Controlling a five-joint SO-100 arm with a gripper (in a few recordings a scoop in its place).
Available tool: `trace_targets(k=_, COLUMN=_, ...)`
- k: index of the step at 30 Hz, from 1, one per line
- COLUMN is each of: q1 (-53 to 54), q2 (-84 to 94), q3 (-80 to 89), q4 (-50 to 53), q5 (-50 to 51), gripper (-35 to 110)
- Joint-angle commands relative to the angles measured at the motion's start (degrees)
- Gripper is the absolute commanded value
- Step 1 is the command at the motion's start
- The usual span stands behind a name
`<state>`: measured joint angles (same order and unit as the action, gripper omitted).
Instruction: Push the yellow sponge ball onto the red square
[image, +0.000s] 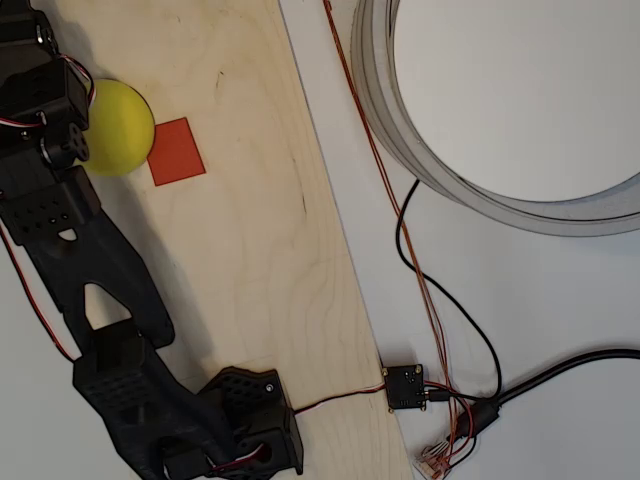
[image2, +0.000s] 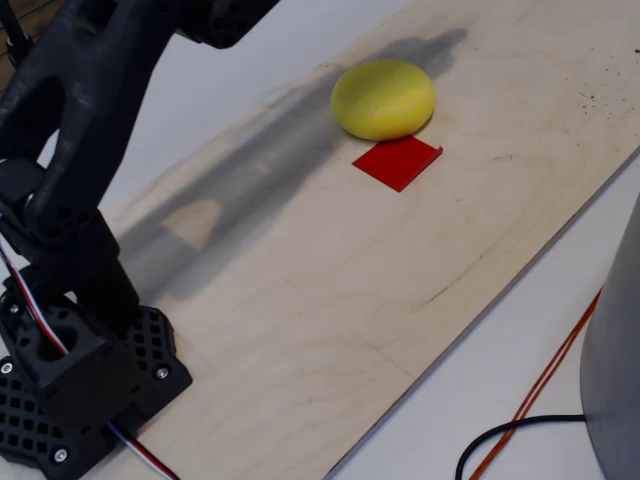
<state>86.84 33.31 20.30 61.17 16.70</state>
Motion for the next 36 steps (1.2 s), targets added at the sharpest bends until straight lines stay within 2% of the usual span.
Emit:
trace_targets(k=1, q1=0.6, q2=5.0, q3=1.9, q4=-1.9, q5=1.1, gripper=13)
trace_targets(k=15, q1=0.4, q2=13.6, q3=30.8, q4=-22.1, q5=4.2, gripper=12)
trace_targets(k=36, q1=-0.4, q2=30.7, q3=60.6, q4=-29.2, q5=6.9, gripper=11)
